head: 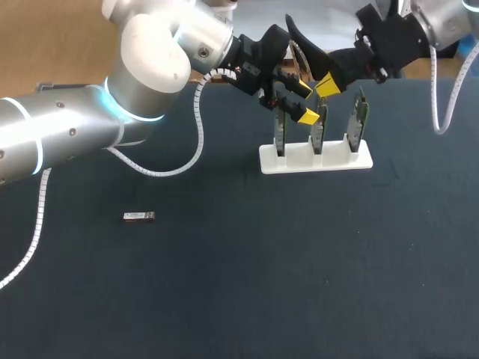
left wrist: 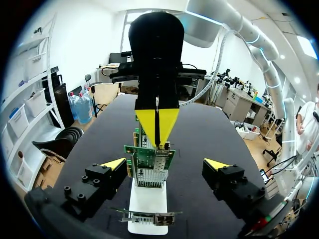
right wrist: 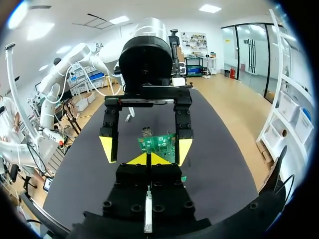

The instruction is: Pick up the optical module with the left hand, and insert it into the network port with the right hand.

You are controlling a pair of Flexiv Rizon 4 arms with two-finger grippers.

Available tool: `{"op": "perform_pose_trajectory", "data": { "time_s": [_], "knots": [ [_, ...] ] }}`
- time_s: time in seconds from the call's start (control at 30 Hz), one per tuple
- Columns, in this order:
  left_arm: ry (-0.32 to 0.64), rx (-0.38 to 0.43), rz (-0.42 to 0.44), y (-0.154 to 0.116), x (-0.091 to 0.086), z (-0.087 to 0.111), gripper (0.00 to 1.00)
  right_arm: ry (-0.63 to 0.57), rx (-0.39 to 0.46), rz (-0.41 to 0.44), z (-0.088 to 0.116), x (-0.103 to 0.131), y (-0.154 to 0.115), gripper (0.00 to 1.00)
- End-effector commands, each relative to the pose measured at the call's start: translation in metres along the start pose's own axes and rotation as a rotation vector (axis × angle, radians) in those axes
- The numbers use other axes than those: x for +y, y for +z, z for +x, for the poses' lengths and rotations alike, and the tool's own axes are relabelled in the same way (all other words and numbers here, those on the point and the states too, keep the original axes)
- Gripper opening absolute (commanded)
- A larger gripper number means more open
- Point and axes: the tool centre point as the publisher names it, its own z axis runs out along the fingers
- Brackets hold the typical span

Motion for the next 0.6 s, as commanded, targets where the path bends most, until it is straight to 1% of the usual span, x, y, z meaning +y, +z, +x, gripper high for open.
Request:
{"op": "perform_pose_trajectory", "data": {
  "time_s": [0.03,0.5,0.6],
  "knots": [
    [-0.002,0.003,-0.002,0.0002,-0.0003,-0.0006,1.00,0.006,0.002,-0.007,0.0041,-0.0033,0.0028,0.00],
    [-0.002,0.003,-0.002,0.0002,-0.0003,-0.0006,1.00,0.027,-0.006,-0.013,0.0112,-0.0009,0.0065,0.00],
    [-0.002,0.003,-0.002,0.0002,-0.0003,-0.0006,1.00,0.019,-0.028,-0.004,0.0054,-0.0004,0.0020,0.00]
  ]
}}
